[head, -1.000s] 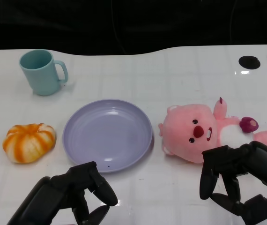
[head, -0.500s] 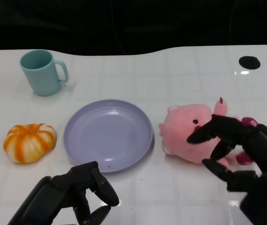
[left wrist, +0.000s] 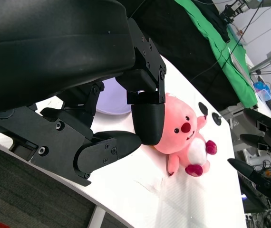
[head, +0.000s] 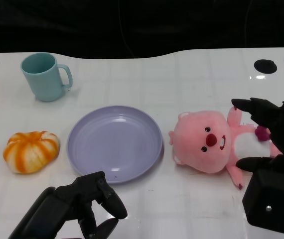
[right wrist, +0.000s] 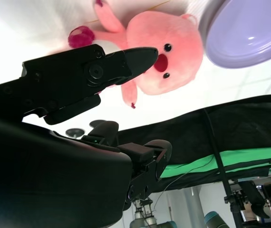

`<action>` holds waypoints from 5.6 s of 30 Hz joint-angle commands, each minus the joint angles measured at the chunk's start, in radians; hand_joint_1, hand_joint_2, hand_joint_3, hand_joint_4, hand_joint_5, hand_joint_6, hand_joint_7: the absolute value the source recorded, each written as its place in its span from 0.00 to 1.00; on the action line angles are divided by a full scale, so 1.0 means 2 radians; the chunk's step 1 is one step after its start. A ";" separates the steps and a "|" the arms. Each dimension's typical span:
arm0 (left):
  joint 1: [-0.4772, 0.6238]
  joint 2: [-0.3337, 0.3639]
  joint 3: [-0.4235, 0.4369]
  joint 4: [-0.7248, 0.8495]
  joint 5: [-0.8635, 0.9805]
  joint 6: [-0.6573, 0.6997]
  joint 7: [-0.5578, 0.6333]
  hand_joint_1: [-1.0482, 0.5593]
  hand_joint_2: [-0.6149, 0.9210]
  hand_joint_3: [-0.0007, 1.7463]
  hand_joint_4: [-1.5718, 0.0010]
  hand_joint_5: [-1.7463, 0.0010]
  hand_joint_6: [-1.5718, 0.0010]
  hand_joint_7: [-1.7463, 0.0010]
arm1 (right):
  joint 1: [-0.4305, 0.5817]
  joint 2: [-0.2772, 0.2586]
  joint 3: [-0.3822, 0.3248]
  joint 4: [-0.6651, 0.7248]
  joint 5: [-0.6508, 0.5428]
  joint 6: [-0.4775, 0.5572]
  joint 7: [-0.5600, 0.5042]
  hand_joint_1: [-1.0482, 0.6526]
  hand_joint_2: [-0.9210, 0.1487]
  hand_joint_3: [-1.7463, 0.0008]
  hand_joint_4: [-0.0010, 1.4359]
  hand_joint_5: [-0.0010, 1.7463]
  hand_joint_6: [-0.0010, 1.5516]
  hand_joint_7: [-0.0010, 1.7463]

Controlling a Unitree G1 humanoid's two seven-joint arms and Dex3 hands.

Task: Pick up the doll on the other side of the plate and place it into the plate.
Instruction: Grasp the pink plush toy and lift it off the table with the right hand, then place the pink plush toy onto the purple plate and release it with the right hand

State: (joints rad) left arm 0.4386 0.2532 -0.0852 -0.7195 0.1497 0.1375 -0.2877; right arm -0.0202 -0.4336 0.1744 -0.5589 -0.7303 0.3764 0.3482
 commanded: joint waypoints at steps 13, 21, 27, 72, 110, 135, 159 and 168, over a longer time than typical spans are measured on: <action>-0.004 0.008 0.006 0.009 -0.005 0.000 0.000 0.51 0.88 0.45 0.53 0.00 0.59 0.25 | -0.061 0.004 0.056 0.078 -0.124 0.023 0.050 0.17 0.00 0.97 0.04 0.42 0.10 0.12; -0.006 0.010 0.007 0.005 -0.008 0.007 -0.002 0.50 0.88 0.44 0.55 0.00 0.59 0.25 | -0.098 0.025 0.073 0.164 -0.139 0.027 0.038 0.18 0.00 0.94 0.06 0.37 0.13 0.10; -0.002 0.011 0.009 0.001 -0.010 0.005 -0.002 0.51 0.89 0.43 0.58 0.00 0.59 0.26 | -0.130 0.041 0.088 0.240 -0.136 0.023 0.012 0.17 0.00 0.92 0.07 0.36 0.16 0.08; 0.048 0.018 0.009 -0.079 -0.007 0.034 -0.005 0.49 0.89 0.43 0.59 0.00 0.59 0.26 | -0.338 0.100 0.159 0.718 -0.025 -0.133 -0.241 0.45 0.05 1.00 0.69 0.15 0.75 0.03; 0.017 0.021 0.007 -0.026 -0.007 0.008 -0.004 0.52 0.87 0.46 0.58 0.01 0.61 0.24 | -0.316 0.089 0.088 0.614 0.058 -0.236 -0.347 0.49 0.54 0.26 0.66 1.00 0.50 1.00; 0.028 0.000 -0.043 -0.055 0.025 0.028 0.007 0.53 0.85 0.49 0.56 0.00 0.61 0.24 | -0.436 0.239 0.146 0.669 0.042 -0.165 -0.248 0.48 0.57 0.28 0.70 1.00 0.48 1.00; 0.023 -0.004 -0.056 -0.067 0.037 0.048 0.008 0.53 0.83 0.54 0.53 0.00 0.61 0.23 | -0.457 0.241 0.193 0.675 0.044 -0.104 -0.078 0.18 0.00 0.89 0.04 0.21 0.16 0.00; 0.019 -0.006 -0.062 -0.063 0.042 0.050 0.011 0.53 0.83 0.54 0.53 0.00 0.61 0.23 | -0.397 0.195 0.171 0.507 0.063 -0.072 -0.016 0.13 0.00 0.83 0.00 0.21 0.10 0.00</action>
State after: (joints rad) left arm 0.4784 0.2369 -0.2075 -0.8420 0.2255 0.2306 -0.2778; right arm -0.8334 -0.0107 0.5381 0.5137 -0.6149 0.2158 0.2907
